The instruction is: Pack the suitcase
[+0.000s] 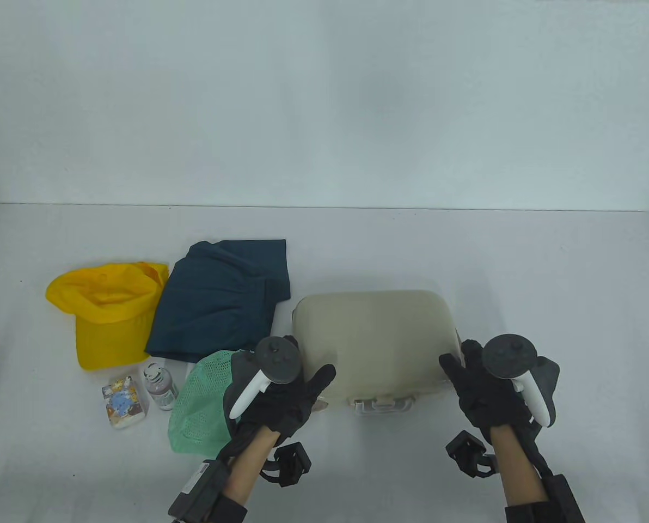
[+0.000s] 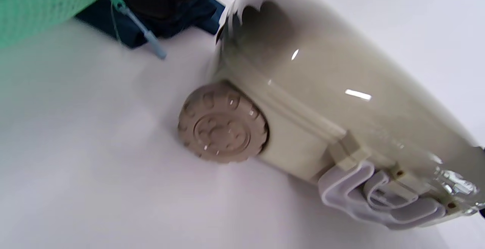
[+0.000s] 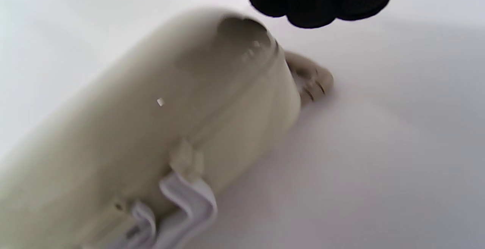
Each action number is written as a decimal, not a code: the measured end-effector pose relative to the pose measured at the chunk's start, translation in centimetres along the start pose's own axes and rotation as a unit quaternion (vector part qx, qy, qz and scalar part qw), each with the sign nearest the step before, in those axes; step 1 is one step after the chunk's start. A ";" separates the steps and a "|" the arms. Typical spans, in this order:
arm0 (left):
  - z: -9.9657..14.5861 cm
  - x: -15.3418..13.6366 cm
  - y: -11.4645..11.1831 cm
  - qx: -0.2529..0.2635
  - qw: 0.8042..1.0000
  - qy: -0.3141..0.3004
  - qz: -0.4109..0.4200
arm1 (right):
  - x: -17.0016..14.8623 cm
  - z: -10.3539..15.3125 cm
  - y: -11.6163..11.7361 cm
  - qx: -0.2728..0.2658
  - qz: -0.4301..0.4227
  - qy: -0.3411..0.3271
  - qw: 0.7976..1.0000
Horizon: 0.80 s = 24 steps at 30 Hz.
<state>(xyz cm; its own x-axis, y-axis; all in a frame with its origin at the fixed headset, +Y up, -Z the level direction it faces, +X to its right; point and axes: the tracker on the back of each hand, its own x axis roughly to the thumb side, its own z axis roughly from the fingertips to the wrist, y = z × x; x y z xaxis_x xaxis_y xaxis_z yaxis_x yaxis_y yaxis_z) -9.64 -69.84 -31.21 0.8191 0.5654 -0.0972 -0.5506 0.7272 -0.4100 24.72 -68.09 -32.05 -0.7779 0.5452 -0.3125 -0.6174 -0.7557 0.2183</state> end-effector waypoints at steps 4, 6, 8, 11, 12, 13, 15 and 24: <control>-0.4 0.1 -1.1 -0.037 0.998 -0.011 0.044 | -0.5 -0.7 1.2 0.057 -0.014 -0.016 0.998; -0.5 0.0 -1.3 -0.048 0.997 -0.014 0.060 | -0.4 -0.5 1.4 0.057 -0.017 -0.018 0.998; -0.5 0.0 -1.2 -0.056 0.996 -0.022 0.071 | 0.0 -0.4 1.3 0.051 0.007 -0.019 0.998; -0.4 0.0 -0.7 -0.053 0.995 -0.024 0.085 | 0.7 0.1 0.8 0.031 0.030 -0.020 0.999; -0.3 0.1 -0.5 -0.051 0.995 -0.027 0.086 | 0.9 0.2 0.7 0.030 0.031 -0.022 0.999; -0.1 0.2 -0.1 -0.048 0.994 -0.033 0.090 | 1.2 0.5 0.2 0.026 0.031 -0.025 0.999; 0.4 0.5 1.1 -0.044 0.992 -0.047 0.111 | 1.9 1.0 -0.9 0.014 0.032 -0.034 0.999; 0.8 2.0 7.2 -0.018 0.973 -0.093 0.211 | 5.8 2.2 -5.7 -0.046 0.024 -0.073 0.996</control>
<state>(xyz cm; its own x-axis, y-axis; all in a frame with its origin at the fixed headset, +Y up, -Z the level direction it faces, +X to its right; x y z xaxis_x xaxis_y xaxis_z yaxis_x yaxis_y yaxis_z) -12.10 -63.22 -33.65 0.4764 0.8737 -0.0984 -0.8223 0.4033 -0.4014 23.46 -59.78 -33.05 -0.8188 0.5497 -0.1654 -0.5714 -0.8082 0.1427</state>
